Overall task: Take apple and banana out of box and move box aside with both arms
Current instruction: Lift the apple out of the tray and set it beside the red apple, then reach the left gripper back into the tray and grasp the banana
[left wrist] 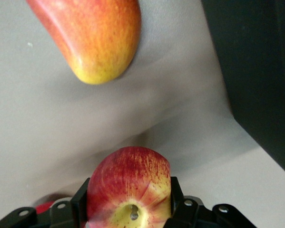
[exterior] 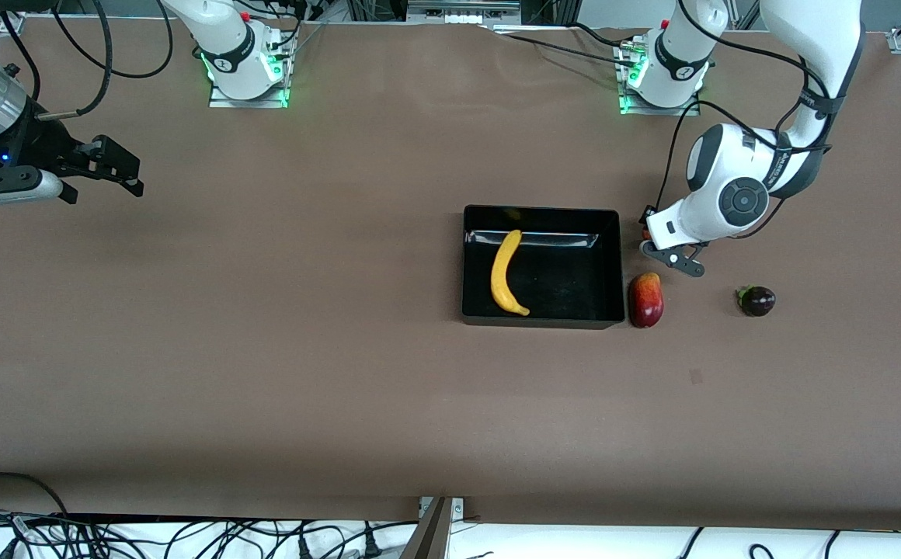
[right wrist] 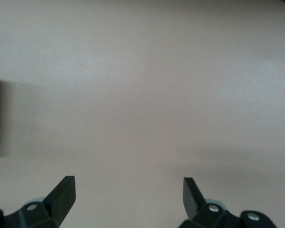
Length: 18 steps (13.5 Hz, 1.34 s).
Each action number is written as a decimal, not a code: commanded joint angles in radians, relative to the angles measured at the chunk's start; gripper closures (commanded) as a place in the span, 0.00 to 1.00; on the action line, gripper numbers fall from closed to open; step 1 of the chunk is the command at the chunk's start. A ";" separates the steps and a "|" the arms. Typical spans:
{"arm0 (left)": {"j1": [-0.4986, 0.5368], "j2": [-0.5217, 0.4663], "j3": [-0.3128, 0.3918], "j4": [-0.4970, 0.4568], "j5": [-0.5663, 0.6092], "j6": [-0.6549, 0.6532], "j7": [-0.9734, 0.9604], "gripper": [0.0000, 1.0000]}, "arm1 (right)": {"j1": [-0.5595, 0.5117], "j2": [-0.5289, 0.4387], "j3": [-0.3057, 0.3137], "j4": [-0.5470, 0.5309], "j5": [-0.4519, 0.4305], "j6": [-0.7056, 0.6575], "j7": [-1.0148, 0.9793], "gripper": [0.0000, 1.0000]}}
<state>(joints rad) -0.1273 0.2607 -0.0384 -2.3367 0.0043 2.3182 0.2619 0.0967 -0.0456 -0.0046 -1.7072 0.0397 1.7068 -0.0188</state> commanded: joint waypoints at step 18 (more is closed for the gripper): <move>-0.254 0.268 -0.163 0.655 -0.136 -0.170 -0.883 0.00 | 0.003 0.010 -0.002 0.018 -0.011 -0.006 -0.006 0.00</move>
<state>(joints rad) -0.3522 0.4334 -0.1992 -1.7278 -0.1325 2.0658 -0.5792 0.0964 -0.0438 -0.0049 -1.7072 0.0397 1.7068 -0.0188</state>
